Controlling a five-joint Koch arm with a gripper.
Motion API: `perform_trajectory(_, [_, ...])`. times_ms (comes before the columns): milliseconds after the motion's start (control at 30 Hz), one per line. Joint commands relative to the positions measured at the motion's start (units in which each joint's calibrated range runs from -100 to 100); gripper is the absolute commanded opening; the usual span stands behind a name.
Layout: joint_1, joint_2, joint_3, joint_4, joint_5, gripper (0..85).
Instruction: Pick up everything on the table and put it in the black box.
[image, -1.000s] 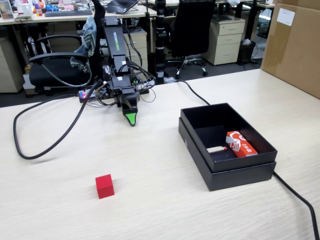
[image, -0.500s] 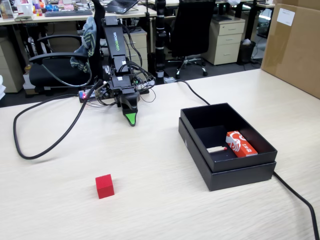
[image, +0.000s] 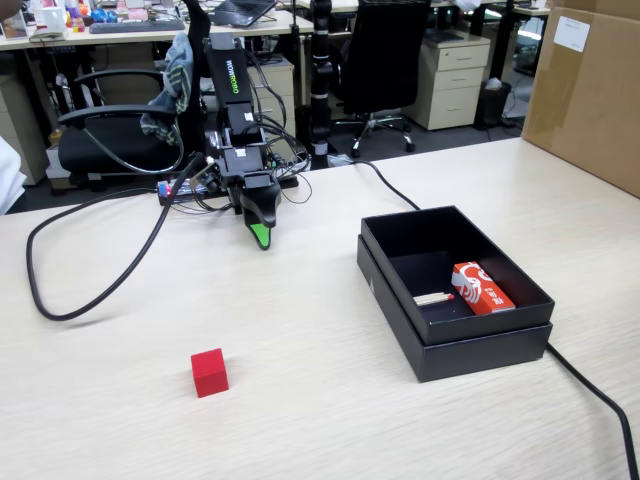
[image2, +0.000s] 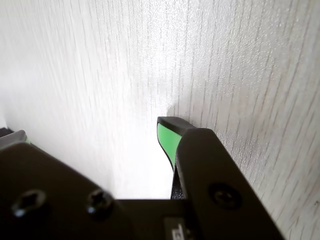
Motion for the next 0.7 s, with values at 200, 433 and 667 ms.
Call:
perform_trajectory(200, [-4.2, 17.4, 33.5, -23.9, -2.2, 47.2])
perform_trajectory(433, [-7.3, 42.6, 65.8, -34.2, -4.0, 47.1])
perform_trajectory(667, [-8.9, 68.1, 89.5, -35.3, -7.5, 47.1])
